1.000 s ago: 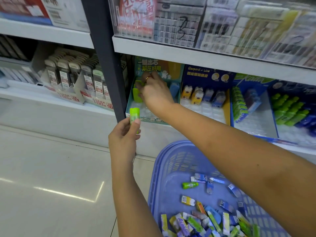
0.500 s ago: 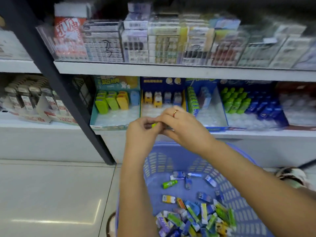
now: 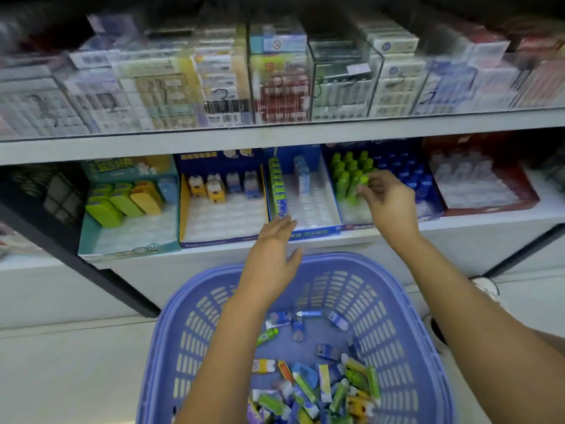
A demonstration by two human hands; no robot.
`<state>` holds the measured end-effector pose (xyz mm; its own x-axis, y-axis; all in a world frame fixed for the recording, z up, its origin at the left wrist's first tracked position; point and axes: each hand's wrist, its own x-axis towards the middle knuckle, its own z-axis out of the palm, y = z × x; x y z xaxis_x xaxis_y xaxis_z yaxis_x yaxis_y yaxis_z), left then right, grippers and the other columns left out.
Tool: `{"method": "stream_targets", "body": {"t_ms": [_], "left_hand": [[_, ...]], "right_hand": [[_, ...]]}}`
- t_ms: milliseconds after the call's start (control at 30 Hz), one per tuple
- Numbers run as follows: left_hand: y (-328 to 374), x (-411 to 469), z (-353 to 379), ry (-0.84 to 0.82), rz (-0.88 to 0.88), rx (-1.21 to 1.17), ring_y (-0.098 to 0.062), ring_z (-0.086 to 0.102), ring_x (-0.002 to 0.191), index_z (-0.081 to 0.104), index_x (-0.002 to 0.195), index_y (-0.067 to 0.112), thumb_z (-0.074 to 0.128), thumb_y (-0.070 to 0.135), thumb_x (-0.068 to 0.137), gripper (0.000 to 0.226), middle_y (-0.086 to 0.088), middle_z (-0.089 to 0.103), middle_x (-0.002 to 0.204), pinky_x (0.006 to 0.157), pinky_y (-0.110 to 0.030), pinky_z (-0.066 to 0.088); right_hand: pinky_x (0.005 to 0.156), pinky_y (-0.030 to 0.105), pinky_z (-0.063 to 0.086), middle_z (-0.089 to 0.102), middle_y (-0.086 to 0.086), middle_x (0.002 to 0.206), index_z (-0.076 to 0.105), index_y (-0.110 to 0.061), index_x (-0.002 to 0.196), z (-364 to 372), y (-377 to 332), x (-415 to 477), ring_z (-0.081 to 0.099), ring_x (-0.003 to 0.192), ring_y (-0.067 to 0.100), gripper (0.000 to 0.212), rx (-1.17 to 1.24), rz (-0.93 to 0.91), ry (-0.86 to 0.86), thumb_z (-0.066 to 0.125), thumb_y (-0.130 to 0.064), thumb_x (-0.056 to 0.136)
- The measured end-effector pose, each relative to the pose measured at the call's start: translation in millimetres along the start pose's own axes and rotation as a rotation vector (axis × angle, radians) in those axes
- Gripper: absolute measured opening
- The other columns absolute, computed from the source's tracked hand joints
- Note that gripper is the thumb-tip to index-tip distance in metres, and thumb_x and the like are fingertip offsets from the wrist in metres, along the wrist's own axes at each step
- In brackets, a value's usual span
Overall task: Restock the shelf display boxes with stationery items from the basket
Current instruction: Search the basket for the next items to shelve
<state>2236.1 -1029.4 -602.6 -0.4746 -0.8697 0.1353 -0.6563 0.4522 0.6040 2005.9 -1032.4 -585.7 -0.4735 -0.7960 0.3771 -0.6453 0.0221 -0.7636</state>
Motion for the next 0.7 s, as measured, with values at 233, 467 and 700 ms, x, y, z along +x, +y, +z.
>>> {"method": "stream_targets", "body": {"t_ms": [233,467,700], "left_hand": [[-2.5,-2.1,7.0,0.021,0.02,0.032,-0.013,0.02,0.144,0.036,0.145,0.014,0.055,0.022,0.094,0.055,0.001,0.031,0.153,0.112,-0.016,0.011],[-2.2,-3.3,7.2,0.015,0.015,0.026,-0.012,0.017,0.145,0.033,0.146,0.015,0.054,0.023,0.094,0.056,0.002,0.027,0.155,0.113,-0.018,0.01],[-2.3,-4.2,7.1,0.003,0.024,0.034,-0.011,0.014,0.145,0.029,0.148,0.016,0.053,0.024,0.095,0.058,0.003,0.024,0.156,0.113,-0.017,0.008]], "right_hand": [[0.072,0.012,0.041,0.07,0.015,0.094,0.06,0.001,0.107,7.5,-9.1,3.2,0.063,0.085,0.02,0.028,-0.087,-0.047,-0.09,0.066,-0.017,0.087],[0.073,0.039,0.048,0.065,0.022,0.096,0.049,0.004,0.118,9.6,-21.4,5.9,0.062,0.089,0.036,0.035,-0.265,-0.023,-0.178,0.056,-0.02,0.094],[0.06,0.03,0.035,0.062,0.023,0.088,0.039,0.006,0.121,7.5,-25.3,14.2,0.062,0.084,0.039,0.039,-0.441,0.004,-0.328,0.052,-0.021,0.095]]}}
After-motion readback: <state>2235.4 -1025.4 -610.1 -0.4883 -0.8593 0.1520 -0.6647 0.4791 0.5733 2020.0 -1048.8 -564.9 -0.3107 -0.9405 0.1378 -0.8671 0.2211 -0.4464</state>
